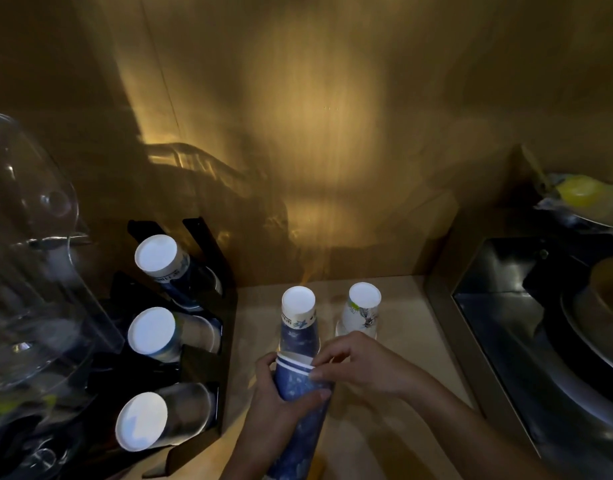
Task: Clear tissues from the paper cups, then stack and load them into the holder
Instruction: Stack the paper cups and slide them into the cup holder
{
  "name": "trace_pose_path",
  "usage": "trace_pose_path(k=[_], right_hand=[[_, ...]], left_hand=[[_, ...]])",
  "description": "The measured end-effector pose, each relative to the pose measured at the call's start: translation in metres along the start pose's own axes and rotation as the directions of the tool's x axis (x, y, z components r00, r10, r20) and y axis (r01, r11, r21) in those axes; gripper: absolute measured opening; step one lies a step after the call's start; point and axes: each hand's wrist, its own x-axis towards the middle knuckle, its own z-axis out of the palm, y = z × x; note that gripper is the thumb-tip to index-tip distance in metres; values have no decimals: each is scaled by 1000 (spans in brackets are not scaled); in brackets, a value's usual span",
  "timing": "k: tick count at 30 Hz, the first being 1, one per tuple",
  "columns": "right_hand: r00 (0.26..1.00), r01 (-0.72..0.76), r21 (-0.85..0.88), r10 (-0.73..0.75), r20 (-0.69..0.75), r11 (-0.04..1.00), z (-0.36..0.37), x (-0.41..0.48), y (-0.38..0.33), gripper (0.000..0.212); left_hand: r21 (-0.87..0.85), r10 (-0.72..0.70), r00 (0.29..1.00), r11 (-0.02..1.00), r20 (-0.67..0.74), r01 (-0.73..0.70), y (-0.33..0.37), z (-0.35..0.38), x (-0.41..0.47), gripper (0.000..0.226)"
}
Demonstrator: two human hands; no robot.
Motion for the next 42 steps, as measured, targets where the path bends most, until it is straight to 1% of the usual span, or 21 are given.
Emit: trace_pose_path(k=[2,4,7,9,11,14,16,21,26,30,32,35,38,42], right_hand=[[1000,-27,9,27,11,1000,1,1,3,8],[999,-32,19,32,12,999,1,2,4,11],[1000,-25,38,25,-1,999,1,4,2,20],[1000,-16,41,16,-3,999,2,6,1,25],[1000,-6,38,6,-14,999,3,7,0,25],[1000,21,13,-20,-23,1000,7,9,-3,26],[999,33,-9,-33,-17,999,9,10,-4,25],[998,60,-21,-60,-20,998,12,6,-4,26],[999,35,-35,-36,-24,999,14,3,-8,24],[997,47,-90,-53,-65,995,16,1,-7,19],[991,60,-109,-72,-111,992,14,1,-6,22],[974,104,-65,-115,-195,992,5,1,-7,29],[971,143,-74,-154,-181,987,-4,2,-11,28],[964,174,-58,-182,-192,983,-7,6,-11,28]], left_hand=[[43,17,1000,999,9,-17,0,3,-1,72],[45,3,999,999,38,-5,-1,4,-3,65],[-26,-74,992,997,97,77,-1,2,-4,46],[-65,-116,984,990,135,126,2,-1,-5,41],[-97,-131,978,984,161,148,5,-4,-5,44],[-145,-149,975,974,164,173,9,-8,-7,56],[-167,-167,970,966,178,197,8,-11,-8,58],[-186,-188,944,952,272,243,6,-15,-11,59],[-196,-172,933,950,315,242,10,-17,-14,59],[-135,-94,953,981,287,137,16,-19,-15,59],[-147,-60,956,983,288,106,17,-21,-15,61],[-203,-42,944,973,326,113,17,-25,-18,66],[-246,-13,937,964,348,104,16,-23,-23,72],[-289,-63,942,943,330,165,14,-24,-26,88]])
